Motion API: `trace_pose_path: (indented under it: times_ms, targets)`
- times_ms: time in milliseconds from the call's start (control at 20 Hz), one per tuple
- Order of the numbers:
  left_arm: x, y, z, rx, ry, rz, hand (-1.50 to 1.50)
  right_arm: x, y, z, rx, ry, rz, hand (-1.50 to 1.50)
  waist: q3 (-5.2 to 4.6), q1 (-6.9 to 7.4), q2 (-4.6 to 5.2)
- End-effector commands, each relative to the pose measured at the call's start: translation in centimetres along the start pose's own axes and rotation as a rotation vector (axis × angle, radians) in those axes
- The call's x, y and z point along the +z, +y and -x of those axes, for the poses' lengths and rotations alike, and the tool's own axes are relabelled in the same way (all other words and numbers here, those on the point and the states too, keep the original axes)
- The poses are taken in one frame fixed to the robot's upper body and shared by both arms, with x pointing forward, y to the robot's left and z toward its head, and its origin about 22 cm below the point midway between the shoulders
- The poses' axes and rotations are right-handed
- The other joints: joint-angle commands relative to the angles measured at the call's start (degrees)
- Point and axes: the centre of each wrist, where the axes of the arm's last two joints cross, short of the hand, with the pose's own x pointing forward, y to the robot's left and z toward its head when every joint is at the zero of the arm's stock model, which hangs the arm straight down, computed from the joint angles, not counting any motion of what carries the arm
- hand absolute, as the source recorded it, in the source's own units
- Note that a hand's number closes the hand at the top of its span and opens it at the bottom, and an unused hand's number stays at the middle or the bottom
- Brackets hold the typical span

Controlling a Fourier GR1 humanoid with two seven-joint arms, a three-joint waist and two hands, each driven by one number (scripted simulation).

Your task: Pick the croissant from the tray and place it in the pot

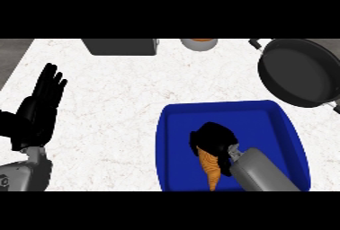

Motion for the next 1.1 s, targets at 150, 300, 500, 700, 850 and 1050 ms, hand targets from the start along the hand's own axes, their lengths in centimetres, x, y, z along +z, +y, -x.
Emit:
trace_pose_path:
  times_ms: [150, 300, 500, 700, 850, 1050]
  targets:
    - [0.3, 1.2, -1.2, -0.006, -0.002, -0.015, 0.00, 3.8, 4.5, 0.1, -0.039, -0.062, -0.002, 1.50, 0.10, -0.62, 0.10]
    - [0.5, 0.8, -0.6, -0.013, 0.003, -0.023, 0.00, 9.3, 5.6, 3.0, -0.103, -0.101, 0.088, 1.50, 0.12, -1.70, -0.09]
    - [1.2, 2.0, 0.2, -0.008, 0.006, -0.026, 0.00, 14.6, 7.5, 3.6, -0.156, -0.112, 0.160, 1.50, 0.08, -1.38, -0.02]
    - [-1.4, 0.8, 0.8, -0.023, 0.004, -0.023, 0.00, 17.5, 7.8, 2.5, -0.183, -0.101, 0.244, 1.50, 0.08, -1.49, 0.20]
    - [-0.3, 0.1, -0.6, -0.008, 0.017, -0.043, 0.00, 19.7, 5.2, 2.1, -0.256, -0.102, 0.418, 1.50, 0.07, -2.01, -0.13]
    - [0.0, 1.2, 0.8, -0.010, 0.008, -0.052, 0.00, 20.8, 3.8, 2.7, -0.371, -0.055, 0.728, 1.50, 0.03, -2.10, 0.03]
